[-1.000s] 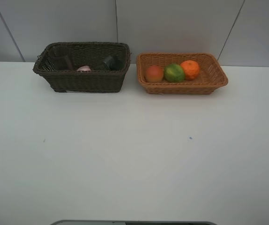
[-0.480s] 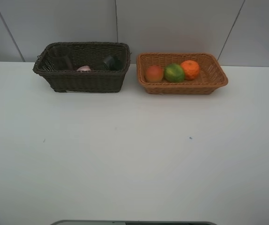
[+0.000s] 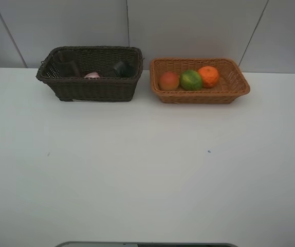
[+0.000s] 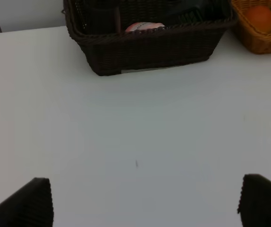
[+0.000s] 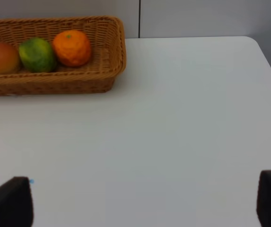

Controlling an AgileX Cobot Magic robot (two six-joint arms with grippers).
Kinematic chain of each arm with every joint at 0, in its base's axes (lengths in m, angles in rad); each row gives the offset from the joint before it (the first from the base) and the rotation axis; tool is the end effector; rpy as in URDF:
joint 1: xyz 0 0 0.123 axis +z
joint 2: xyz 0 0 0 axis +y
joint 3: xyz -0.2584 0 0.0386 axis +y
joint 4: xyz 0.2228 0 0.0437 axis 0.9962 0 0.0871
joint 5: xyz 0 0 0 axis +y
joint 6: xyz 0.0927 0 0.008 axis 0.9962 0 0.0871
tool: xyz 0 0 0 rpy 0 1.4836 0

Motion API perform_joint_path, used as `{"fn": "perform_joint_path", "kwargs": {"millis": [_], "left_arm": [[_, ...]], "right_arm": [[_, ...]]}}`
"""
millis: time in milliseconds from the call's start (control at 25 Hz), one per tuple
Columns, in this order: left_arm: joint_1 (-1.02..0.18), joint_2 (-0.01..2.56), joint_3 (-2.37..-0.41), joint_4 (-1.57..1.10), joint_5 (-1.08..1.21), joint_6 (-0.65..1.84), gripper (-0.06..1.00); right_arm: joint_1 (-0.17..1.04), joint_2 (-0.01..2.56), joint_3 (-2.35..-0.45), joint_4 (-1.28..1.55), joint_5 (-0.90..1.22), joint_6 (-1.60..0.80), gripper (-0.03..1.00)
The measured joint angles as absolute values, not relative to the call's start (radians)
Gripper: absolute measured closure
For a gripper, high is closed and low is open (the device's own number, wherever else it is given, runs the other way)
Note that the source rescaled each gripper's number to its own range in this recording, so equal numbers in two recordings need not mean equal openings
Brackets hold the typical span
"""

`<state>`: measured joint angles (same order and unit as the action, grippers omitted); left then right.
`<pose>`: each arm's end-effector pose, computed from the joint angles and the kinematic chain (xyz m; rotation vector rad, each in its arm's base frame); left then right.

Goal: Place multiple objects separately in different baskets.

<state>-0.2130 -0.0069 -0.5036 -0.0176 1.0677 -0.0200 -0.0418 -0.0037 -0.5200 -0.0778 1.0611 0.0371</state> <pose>-0.0030 -0.0008 0.2646 0.1980 2.0351 -0.1668 -0.0041 -0.0061 0.2695 0.0844 2.0181 -0.0957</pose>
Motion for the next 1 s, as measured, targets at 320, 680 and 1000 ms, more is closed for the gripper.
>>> {"fn": "perform_joint_path", "kwargs": {"millis": [320,680,1000], "left_arm": [[-0.198,-0.007,-0.504,-0.018,1.068,-0.02,-0.06],[-0.055,-0.007,-0.504,-0.018,1.068,-0.02,-0.06],[-0.049,-0.007,-0.504,-0.018,1.068,-0.02,-0.06]], "right_arm": [[-0.042,-0.004,-0.52,-0.078,1.061,0.037,-0.03],[-0.042,-0.004,-0.52,-0.078,1.061,0.037,-0.03],[-0.042,-0.004,-0.52,-0.078,1.061,0.037,-0.03]]}}
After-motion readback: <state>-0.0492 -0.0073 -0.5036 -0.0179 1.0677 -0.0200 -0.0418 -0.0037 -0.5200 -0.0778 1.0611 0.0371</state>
